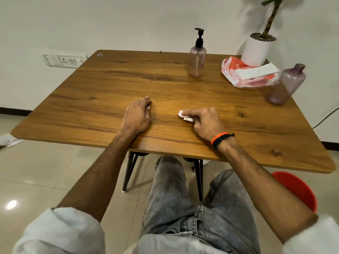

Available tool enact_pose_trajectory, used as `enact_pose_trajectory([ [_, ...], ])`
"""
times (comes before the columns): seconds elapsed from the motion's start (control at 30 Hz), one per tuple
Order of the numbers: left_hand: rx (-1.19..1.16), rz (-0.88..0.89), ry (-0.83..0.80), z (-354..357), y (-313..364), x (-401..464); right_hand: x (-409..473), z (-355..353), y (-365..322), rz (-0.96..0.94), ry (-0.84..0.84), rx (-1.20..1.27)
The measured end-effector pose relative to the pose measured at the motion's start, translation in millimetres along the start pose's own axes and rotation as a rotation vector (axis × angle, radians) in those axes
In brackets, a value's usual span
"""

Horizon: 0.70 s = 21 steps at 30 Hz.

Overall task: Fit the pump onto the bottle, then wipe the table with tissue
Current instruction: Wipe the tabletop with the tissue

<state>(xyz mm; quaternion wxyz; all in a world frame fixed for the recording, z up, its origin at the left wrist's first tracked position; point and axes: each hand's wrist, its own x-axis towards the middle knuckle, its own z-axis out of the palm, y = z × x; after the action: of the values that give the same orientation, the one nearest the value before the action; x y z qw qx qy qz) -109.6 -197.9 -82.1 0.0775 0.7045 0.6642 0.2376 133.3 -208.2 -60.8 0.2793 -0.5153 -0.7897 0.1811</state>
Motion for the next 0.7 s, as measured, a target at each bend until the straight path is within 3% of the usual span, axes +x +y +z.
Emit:
enact_pose_trajectory([
  [0.17, 0.000, -0.008, 0.001, 1, -1, 2, 9, 11, -6, -0.066, -0.134, -0.153],
  [0.43, 0.045, 0.002, 0.033, 5, -1, 2, -70, 27, -48, -0.461, -0.382, 0.070],
  [0.5, 0.044, 0.001, 0.031, 4, -1, 2, -62, 24, -49, -0.426, -0.341, 0.186],
  [0.57, 0.031, -0.003, 0.014, 3, -1, 1, -42, 21, -43, -0.325, -0.169, 0.236],
  [0.63, 0.019, -0.009, 0.005, 1, -1, 1, -13, 20, -34, -0.214, -0.047, 0.176],
  [0.7, 0.023, -0.010, 0.005, 0, 0, 1, 14, 21, -28, -0.148, -0.057, 0.036],
])
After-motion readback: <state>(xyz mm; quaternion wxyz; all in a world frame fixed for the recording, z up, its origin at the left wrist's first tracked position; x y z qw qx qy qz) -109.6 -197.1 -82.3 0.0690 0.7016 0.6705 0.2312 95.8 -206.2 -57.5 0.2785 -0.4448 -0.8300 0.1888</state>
